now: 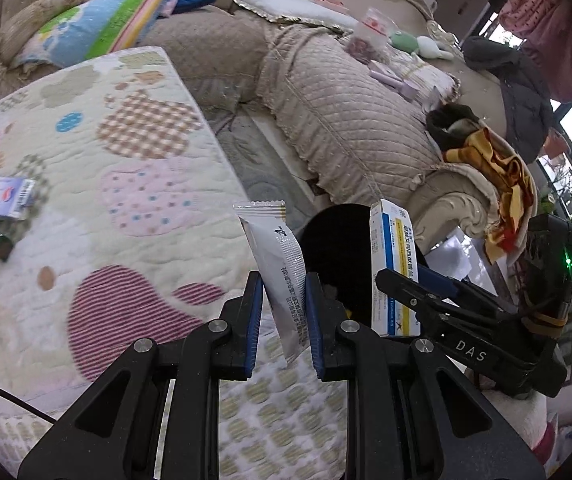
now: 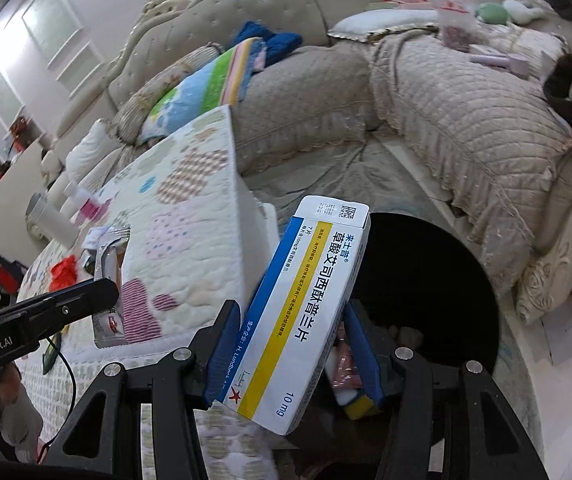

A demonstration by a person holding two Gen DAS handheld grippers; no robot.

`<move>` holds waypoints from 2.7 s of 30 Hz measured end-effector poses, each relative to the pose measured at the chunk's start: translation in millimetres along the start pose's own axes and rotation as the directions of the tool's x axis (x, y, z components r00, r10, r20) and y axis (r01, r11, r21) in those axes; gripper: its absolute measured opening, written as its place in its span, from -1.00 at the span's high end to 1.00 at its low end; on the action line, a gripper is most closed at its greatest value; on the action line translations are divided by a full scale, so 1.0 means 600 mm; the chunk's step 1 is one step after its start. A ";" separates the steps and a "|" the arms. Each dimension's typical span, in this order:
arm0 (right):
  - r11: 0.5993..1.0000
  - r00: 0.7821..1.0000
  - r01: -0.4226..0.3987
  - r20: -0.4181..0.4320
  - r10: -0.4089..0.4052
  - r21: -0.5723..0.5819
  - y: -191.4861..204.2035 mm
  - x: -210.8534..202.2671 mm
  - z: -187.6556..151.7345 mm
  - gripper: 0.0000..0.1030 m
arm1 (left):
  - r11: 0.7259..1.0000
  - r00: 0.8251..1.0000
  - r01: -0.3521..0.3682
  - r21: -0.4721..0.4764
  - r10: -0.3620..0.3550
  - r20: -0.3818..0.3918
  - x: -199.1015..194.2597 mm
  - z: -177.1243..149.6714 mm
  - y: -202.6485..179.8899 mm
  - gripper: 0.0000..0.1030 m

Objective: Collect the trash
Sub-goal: 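Carry tube and medicine box over the black bin and open both tools, then grasp the yellow cloth with the left tool while the right tool grasps the green box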

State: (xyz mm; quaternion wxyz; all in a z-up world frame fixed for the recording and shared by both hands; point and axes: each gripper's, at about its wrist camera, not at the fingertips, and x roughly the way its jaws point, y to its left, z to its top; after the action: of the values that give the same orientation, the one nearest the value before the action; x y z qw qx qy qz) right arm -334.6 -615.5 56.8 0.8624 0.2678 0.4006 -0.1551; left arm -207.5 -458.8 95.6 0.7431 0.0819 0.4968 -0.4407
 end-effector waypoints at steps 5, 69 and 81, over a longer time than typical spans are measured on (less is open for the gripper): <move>0.999 1.000 0.031 0.002 -0.031 0.023 -0.024 0.003 0.001 -0.01 | 1.000 1.000 0.017 0.002 -0.017 -0.021 0.025 0.005 -0.013 0.65; 0.934 0.965 -0.232 -0.186 0.186 -0.273 0.319 0.124 -0.044 -0.22 | 0.847 0.932 -0.346 -0.404 0.361 -0.043 -0.174 -0.137 0.451 0.43; 0.900 0.953 -0.273 -0.226 0.204 -0.339 0.391 0.153 -0.049 -0.22 | 0.861 0.944 -0.321 -0.394 0.324 -0.061 -0.129 -0.110 0.490 0.64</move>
State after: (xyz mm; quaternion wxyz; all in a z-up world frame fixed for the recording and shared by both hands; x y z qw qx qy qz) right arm -181.7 -413.3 49.2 0.8685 0.1629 0.4649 0.0549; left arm -44.3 -201.4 32.9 0.8091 0.0091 0.5524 -0.2002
